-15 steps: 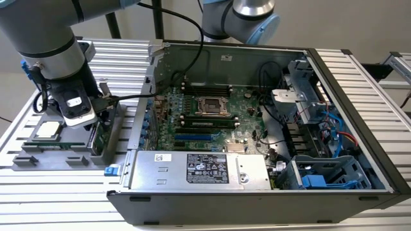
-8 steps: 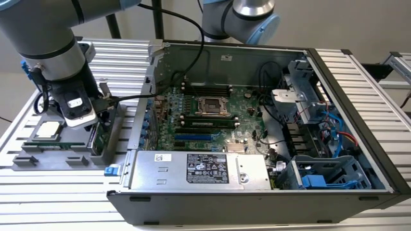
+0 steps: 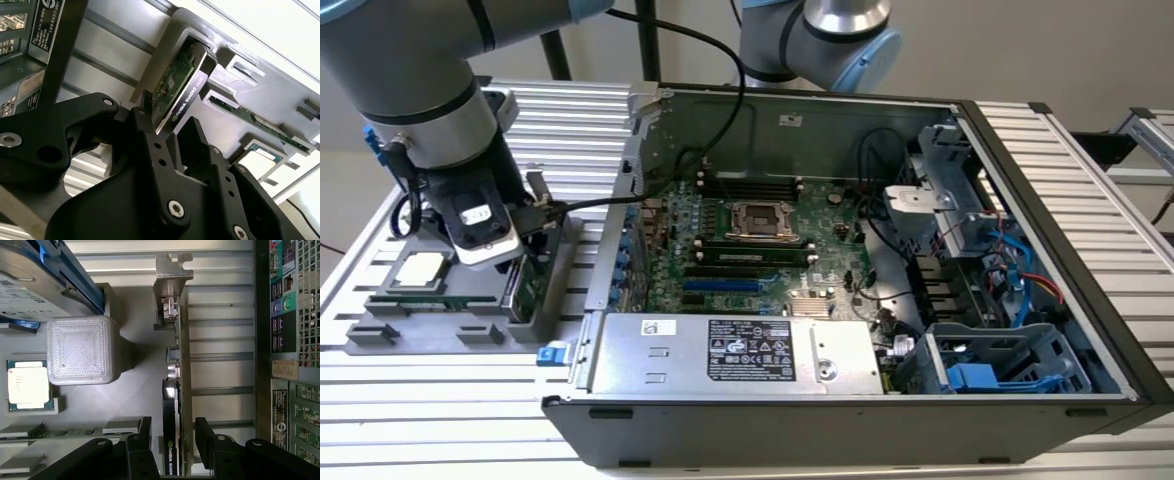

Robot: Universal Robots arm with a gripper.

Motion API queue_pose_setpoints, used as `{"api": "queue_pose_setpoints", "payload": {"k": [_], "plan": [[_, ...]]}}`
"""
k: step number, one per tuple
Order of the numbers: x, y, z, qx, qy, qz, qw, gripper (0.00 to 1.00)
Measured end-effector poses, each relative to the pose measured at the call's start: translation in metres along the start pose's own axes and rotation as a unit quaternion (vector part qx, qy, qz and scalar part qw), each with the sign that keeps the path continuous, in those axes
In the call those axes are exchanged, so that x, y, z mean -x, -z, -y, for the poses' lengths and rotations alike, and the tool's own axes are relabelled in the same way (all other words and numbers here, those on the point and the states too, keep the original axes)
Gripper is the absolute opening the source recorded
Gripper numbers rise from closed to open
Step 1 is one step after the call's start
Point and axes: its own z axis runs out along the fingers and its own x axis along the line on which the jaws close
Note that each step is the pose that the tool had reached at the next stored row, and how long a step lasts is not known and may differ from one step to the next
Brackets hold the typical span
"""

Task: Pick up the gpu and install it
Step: 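Pick up the gpu and move the gpu toward the slot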

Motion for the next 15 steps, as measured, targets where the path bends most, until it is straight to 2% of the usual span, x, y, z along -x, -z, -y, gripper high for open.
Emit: {"api": "queue_pose_setpoints", "payload": {"k": [12,13,15], "plan": [[-0.0001,-0.0005,0.0,0.0001,0.0,0.0001,1.0,1.0],[-0.0001,-0.0005,0.0,0.0001,0.0,0.0,1.0,0.0],[-0.0001,-0.0006,0.0,0.0001,0.0,0.0,1.0,0.0]]}}
